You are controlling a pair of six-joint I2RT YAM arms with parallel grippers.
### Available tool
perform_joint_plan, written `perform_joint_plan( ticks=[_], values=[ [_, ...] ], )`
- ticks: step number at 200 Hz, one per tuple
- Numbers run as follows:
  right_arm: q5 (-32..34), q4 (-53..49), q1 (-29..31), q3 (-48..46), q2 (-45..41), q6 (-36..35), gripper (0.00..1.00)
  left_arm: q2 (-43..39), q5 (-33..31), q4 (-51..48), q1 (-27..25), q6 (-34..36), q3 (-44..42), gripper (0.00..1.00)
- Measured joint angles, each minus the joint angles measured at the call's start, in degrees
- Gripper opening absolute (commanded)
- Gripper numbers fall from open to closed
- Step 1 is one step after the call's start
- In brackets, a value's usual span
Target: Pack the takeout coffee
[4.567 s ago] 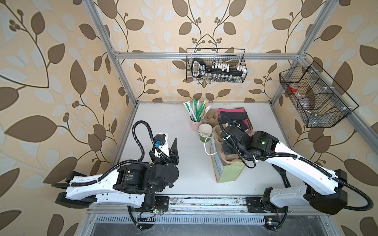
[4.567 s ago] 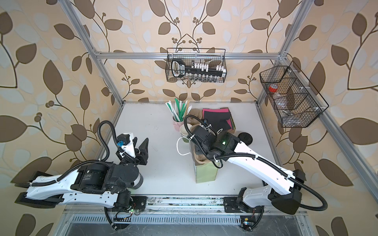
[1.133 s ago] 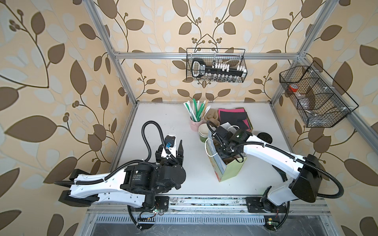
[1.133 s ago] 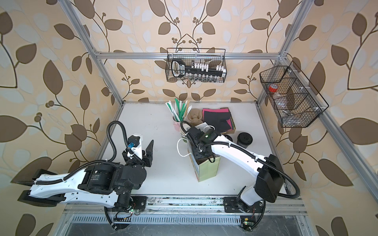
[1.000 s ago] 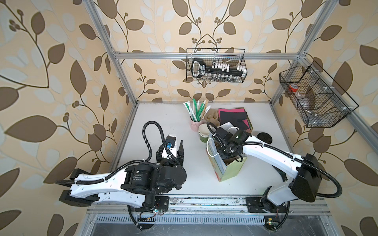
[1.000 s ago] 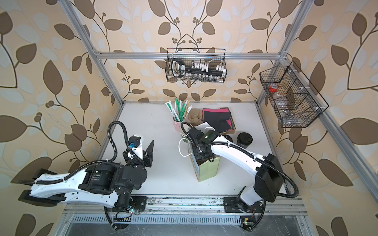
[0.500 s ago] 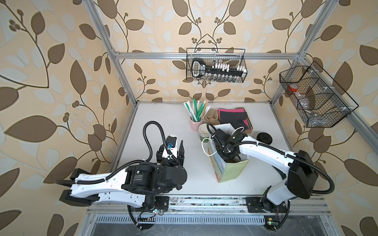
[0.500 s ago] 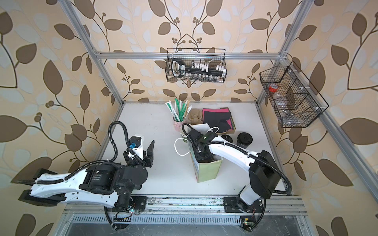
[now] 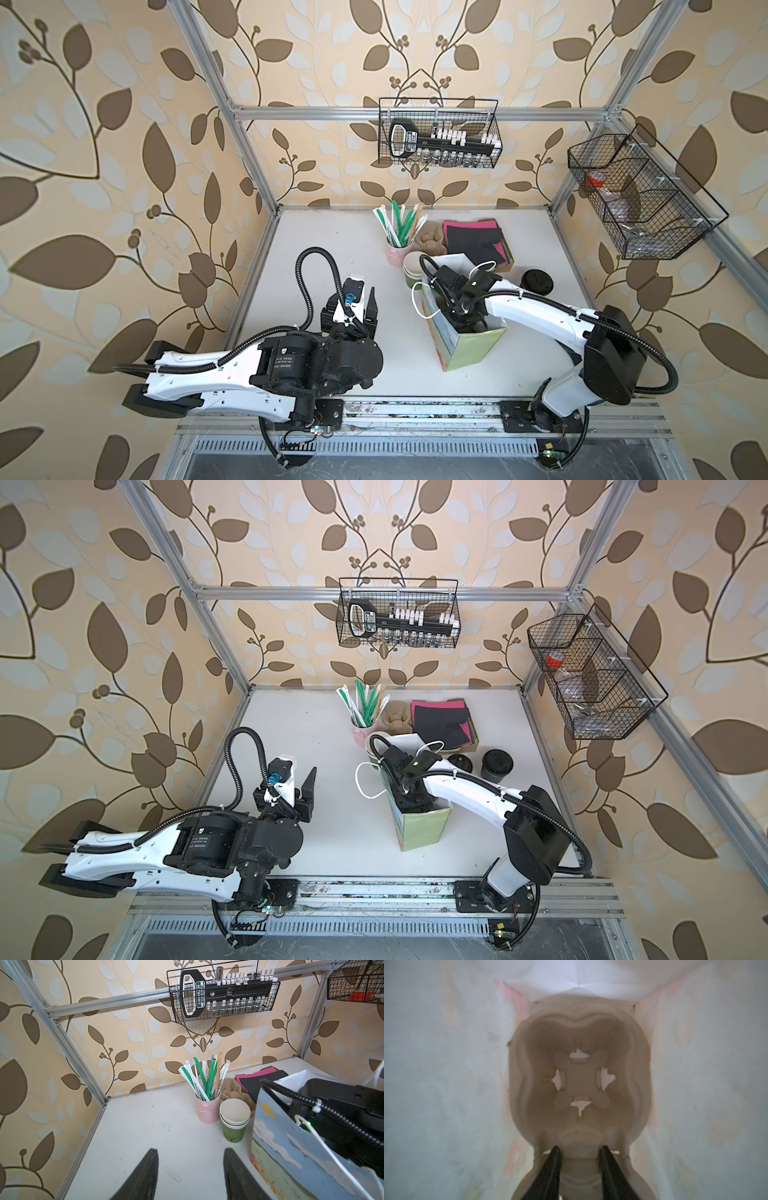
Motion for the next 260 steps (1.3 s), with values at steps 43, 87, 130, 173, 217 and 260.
perform_joint_plan(
  ticks=[43,87,130,173,217,260],
  values=[
    [0.1,0.7,0.1,-1.8,-2.2,1.1,0.35,0.4,0.0,0.1,0.0,0.1,0.0,0.52],
    [-0.8,2.7,-0.2,-4.6,-2.4,1.1,0.34,0.6,0.0,0.2,0.0,0.2,0.0,0.52],
    [-1.8,3.9,-1.0,-5.9,-2.1,1.0,0.34,0.8,-0.1,0.2,0.0,0.4,0.0,0.52],
    [-1.9,4.9,-1.5,-7.0,-1.4,1.0,0.36,1.2,-0.3,0.3,0.0,0.8,0.0,0.52],
    [-2.1,5.7,-1.5,-7.5,-1.3,1.0,0.37,1.2,-1.0,0.6,-0.4,1.2,0.0,0.52],
    [-2.3,6.4,-1.5,-8.9,0.1,1.0,0.39,1.4,-1.2,0.6,-0.4,1.2,0.0,0.52]
  ],
)
